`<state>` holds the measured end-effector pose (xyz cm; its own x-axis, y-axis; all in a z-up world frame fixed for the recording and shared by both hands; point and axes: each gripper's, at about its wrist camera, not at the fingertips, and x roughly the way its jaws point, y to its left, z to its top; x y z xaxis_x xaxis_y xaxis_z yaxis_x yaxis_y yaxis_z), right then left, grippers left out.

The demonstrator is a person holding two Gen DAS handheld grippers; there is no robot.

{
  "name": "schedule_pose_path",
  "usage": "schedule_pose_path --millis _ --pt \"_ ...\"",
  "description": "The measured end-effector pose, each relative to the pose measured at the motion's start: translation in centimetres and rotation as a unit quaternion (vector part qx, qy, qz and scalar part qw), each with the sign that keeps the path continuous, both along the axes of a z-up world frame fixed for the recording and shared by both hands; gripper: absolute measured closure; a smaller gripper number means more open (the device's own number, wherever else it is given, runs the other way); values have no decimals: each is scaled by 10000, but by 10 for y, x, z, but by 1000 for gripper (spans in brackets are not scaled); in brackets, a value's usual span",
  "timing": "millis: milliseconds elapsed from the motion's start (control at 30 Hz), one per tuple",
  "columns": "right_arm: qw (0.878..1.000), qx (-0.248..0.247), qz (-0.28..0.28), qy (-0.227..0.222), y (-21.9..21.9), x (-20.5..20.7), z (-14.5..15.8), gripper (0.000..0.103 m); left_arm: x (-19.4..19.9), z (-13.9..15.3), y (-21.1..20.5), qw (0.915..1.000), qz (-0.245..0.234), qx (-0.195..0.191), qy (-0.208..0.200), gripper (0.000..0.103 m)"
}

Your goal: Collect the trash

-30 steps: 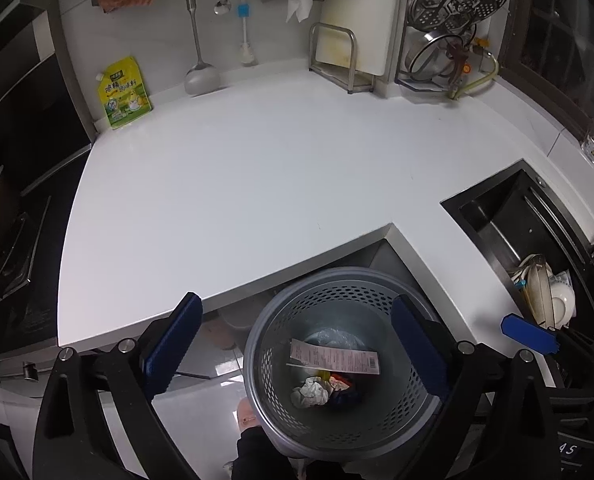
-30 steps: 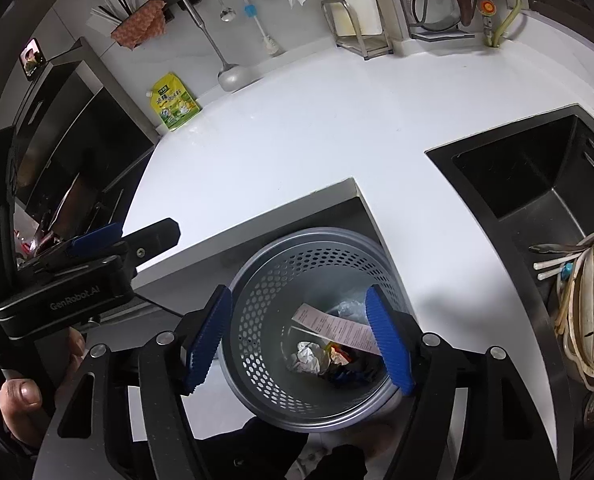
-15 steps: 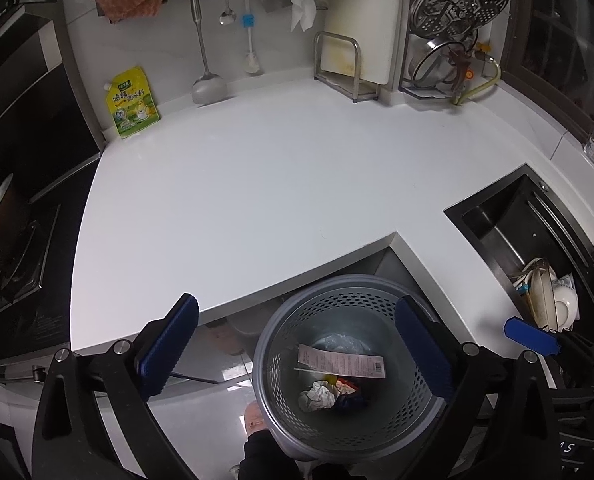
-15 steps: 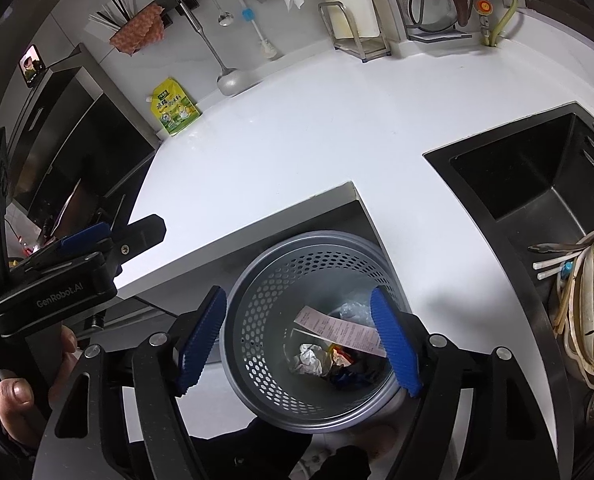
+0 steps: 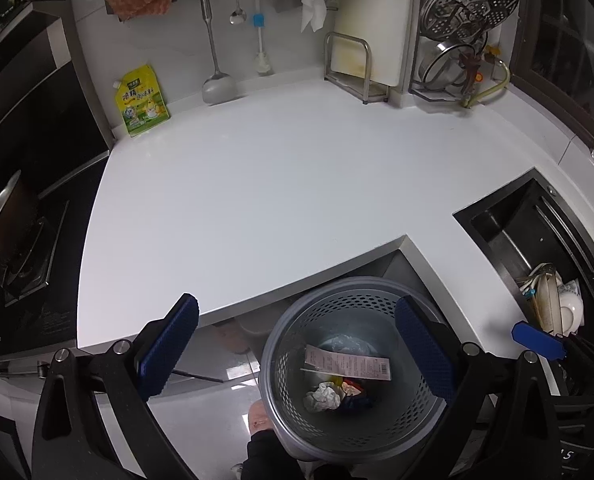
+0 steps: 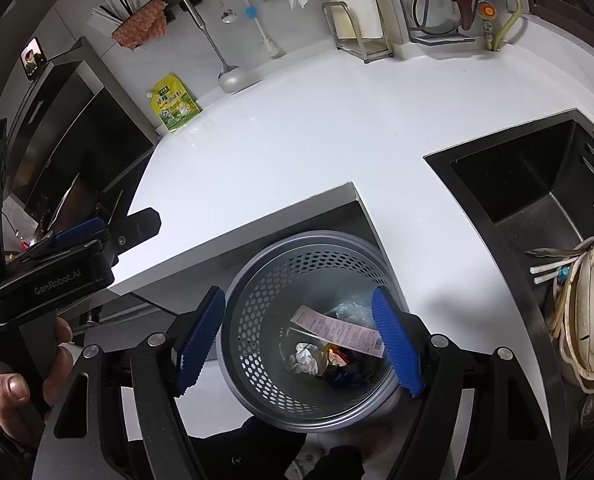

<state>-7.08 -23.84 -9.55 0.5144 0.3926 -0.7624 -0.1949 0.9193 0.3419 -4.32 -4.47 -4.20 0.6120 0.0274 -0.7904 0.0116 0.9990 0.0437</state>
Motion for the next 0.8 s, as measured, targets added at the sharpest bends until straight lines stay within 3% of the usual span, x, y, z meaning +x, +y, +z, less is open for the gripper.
schedule_pose_path --millis 800 --pt "9997 -257 -31 -37 2 9 3 30 8 -2 -4 9998 60 167 19 6"
